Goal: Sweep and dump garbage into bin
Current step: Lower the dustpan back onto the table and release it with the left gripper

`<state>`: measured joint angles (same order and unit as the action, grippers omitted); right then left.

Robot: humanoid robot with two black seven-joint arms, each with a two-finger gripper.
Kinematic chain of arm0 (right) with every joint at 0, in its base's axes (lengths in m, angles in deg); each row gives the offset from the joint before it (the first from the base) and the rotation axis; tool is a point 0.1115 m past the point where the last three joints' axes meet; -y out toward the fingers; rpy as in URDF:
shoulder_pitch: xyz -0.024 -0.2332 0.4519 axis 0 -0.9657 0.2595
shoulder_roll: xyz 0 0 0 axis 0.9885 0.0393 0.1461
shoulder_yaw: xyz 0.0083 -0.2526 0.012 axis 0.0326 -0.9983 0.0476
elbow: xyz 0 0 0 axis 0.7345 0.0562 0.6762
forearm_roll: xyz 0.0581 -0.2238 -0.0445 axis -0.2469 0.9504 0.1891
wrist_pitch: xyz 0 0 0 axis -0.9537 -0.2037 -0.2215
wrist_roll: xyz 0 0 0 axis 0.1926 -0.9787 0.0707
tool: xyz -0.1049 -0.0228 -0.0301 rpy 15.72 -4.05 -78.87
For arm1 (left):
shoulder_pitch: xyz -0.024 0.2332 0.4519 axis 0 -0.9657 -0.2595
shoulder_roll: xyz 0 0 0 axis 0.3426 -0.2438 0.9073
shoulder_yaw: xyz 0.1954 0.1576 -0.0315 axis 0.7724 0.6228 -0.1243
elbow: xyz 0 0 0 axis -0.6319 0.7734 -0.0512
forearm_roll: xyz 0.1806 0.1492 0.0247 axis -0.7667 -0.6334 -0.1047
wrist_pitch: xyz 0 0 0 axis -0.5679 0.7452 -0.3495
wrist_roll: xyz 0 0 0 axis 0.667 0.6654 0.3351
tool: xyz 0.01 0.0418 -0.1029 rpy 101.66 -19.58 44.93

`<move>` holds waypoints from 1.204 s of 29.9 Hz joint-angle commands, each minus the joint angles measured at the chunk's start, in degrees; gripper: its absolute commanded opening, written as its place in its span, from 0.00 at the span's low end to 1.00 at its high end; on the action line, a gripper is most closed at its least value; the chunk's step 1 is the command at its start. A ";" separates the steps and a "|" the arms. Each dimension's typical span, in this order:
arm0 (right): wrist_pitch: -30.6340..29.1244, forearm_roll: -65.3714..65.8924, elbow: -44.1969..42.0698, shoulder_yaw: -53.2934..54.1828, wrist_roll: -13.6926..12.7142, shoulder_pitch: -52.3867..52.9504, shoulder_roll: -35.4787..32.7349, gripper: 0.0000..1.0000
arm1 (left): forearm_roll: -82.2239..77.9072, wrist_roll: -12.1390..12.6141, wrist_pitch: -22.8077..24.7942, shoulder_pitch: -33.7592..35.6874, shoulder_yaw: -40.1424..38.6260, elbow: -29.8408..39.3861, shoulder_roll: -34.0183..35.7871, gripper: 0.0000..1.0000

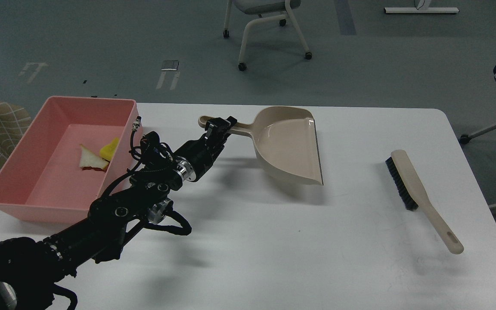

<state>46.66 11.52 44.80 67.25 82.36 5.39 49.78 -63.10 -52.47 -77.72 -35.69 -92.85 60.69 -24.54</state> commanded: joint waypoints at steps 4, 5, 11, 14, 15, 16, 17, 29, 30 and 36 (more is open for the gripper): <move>0.00 0.00 -0.10 -0.02 0.00 -0.29 0.09 1.00 | -0.04 0.05 -0.54 -3.33 0.42 -0.42 -0.14 0.09; 0.00 0.00 -0.10 -0.02 0.00 -0.30 0.09 1.00 | -0.04 -0.03 -0.81 -3.51 0.42 -0.42 -0.14 0.09; 0.00 0.00 0.08 -0.11 0.00 -0.30 1.49 1.00 | 0.13 0.23 -1.87 -3.33 0.16 0.38 -0.23 0.40; 0.00 0.00 -0.01 -0.20 0.00 -0.21 1.49 1.00 | 0.57 0.58 -1.87 -2.98 0.07 0.46 0.12 0.63; 0.00 0.00 -0.01 -0.20 0.00 -0.21 1.58 1.00 | 0.66 0.58 -1.87 -2.90 -0.02 0.46 0.21 0.74; 0.00 0.00 -0.01 -0.20 0.00 -0.21 1.58 1.00 | 0.66 0.58 -1.87 -2.89 -0.02 0.46 0.21 0.74; 0.00 0.00 -0.10 -0.20 0.00 -0.29 1.49 1.00 | 0.66 0.58 -1.87 -2.89 -0.02 0.46 0.39 0.78; 0.00 0.00 -0.10 -0.20 0.00 -0.65 1.49 1.00 | 2.94 0.67 -1.69 -1.84 -0.81 3.98 7.68 0.91; 0.00 0.00 -0.10 -0.20 0.00 -0.73 1.49 1.00 | 3.38 0.67 -1.69 -1.49 -0.81 4.24 8.21 0.91; 0.00 0.00 0.25 -0.20 0.00 -1.26 1.67 1.00 | 4.17 0.58 -1.52 -0.08 -0.81 4.42 11.64 0.91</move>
<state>46.66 11.52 44.90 67.05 82.36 4.27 51.28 -59.04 -51.80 -79.26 -36.13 -93.64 65.03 -14.17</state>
